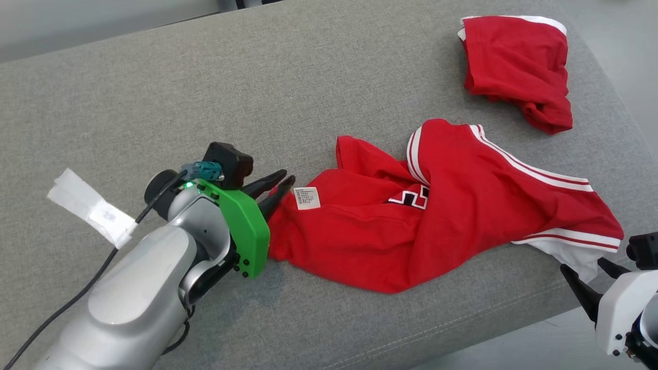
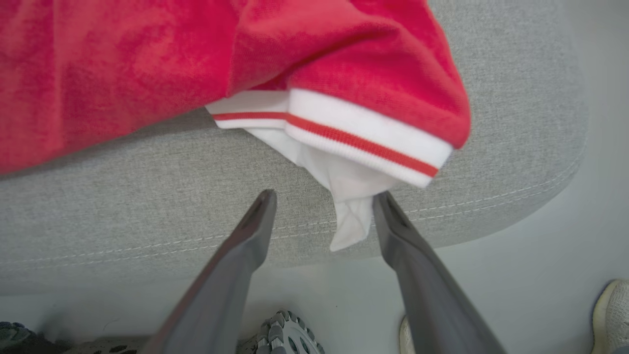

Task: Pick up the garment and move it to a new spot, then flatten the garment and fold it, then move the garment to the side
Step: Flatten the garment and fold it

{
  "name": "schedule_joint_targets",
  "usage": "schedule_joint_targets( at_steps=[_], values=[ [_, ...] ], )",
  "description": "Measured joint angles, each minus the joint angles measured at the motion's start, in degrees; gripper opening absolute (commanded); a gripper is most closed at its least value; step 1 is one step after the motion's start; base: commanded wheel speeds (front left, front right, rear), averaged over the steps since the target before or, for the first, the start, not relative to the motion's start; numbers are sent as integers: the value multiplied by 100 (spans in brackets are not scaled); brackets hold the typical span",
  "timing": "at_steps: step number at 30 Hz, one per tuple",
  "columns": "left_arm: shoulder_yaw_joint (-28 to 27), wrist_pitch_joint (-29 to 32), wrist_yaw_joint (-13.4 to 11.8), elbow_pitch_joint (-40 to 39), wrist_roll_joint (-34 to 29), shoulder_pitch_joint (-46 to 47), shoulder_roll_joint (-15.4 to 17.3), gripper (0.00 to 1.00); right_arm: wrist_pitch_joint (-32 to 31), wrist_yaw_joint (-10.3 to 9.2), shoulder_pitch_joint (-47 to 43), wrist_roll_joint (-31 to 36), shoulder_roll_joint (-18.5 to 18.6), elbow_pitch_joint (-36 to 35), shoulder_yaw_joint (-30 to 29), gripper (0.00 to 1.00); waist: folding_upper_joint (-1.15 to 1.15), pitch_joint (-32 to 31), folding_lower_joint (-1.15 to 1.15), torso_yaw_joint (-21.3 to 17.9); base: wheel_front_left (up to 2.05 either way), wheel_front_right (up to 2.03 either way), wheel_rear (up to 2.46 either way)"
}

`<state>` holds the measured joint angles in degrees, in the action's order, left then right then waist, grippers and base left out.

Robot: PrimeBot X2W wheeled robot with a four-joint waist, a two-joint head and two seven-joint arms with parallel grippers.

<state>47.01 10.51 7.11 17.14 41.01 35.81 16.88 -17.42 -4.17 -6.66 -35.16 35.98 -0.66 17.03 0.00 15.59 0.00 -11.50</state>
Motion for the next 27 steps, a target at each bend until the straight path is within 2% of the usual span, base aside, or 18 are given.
schedule_joint_targets(
  at_steps=[2,3,5,14,16,22,26,27],
  values=[
    [122,4,0,-132,113,55,-23,75,9,0,-2,0,10,3,-1,100,0,-8,0,14,0,0,0],
    [182,13,0,-169,168,58,-58,79,9,0,-3,0,7,2,1,100,0,-11,0,22,0,0,0],
    [342,115,0,-203,278,58,-102,79,8,0,-3,0,2,-1,15,100,0,-13,0,33,0,0,0],
    [522,155,1,0,415,59,67,60,32,1,-3,0,0,-45,36,100,0,25,0,16,0,0,0],
    [549,140,1,12,443,60,63,63,33,1,-3,0,-4,-45,35,100,0,36,0,1,0,0,0],
    [759,86,1,-70,614,67,-16,61,51,1,-12,0,-13,-45,32,100,0,73,0,-41,0,0,0],
    [829,19,1,-43,614,136,42,43,59,0,-21,0,-13,-45,23,100,0,90,0,-55,0,0,0],
    [859,3,1,-32,615,169,43,33,69,0,-23,0,-13,-45,22,100,0,92,0,-56,0,0,0]
  ],
)
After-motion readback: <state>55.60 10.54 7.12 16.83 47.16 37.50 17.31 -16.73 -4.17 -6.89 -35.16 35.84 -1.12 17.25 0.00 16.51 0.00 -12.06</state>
